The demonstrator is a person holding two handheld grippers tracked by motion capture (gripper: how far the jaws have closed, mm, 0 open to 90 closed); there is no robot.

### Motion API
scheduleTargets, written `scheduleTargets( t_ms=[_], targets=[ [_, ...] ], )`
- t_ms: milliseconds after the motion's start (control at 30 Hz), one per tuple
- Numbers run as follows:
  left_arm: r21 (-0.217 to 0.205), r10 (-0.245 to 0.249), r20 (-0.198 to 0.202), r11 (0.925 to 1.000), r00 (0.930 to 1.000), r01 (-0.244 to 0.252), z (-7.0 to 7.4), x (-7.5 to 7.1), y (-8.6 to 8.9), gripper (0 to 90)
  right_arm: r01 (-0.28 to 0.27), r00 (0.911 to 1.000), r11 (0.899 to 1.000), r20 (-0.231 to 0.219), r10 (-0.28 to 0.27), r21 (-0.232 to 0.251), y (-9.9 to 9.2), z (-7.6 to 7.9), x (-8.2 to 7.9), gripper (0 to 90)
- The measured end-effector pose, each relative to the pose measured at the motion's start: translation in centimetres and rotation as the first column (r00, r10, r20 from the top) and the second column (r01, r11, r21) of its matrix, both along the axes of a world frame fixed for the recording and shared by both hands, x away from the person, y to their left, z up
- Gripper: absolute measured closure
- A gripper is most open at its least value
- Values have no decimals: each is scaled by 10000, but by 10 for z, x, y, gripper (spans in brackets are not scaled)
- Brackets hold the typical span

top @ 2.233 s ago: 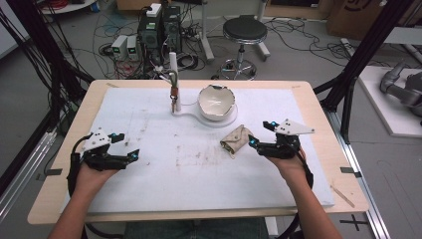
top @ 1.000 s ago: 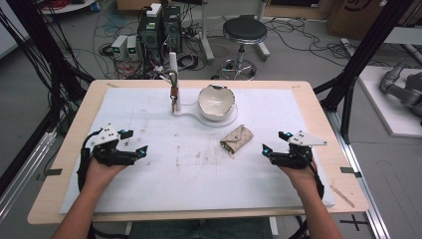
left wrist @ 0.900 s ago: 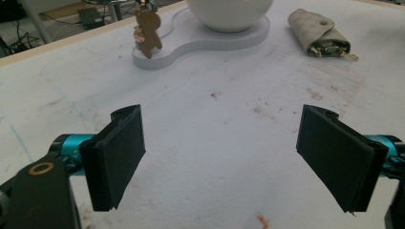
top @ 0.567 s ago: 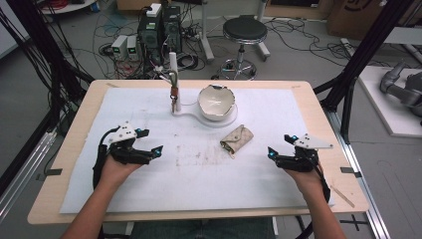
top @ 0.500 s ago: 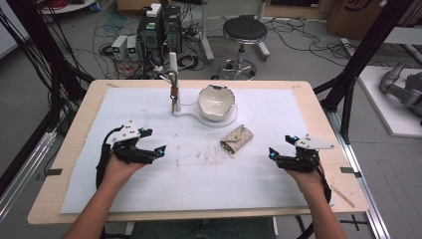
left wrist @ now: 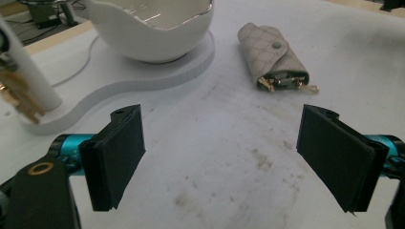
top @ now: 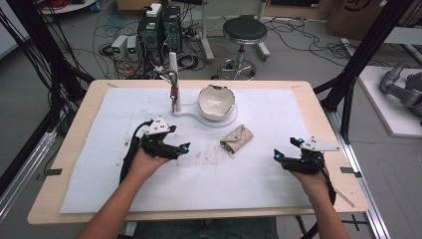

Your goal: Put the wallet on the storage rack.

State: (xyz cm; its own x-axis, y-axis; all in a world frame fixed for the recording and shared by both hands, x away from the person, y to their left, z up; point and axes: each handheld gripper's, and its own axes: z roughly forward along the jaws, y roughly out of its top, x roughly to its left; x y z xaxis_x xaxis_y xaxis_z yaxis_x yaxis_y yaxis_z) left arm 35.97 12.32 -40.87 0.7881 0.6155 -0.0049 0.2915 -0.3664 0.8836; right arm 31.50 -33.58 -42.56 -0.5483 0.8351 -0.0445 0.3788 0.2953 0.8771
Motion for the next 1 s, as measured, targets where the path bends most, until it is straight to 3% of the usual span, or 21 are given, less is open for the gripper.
scheduleTargets(
  t_ms=[1000],
  targets=[
    [474,-838,-496,9952,9952,861,-10,27,-105,165,-57,10000,9999,5,57,-101,2,0,2,206]
  ],
)
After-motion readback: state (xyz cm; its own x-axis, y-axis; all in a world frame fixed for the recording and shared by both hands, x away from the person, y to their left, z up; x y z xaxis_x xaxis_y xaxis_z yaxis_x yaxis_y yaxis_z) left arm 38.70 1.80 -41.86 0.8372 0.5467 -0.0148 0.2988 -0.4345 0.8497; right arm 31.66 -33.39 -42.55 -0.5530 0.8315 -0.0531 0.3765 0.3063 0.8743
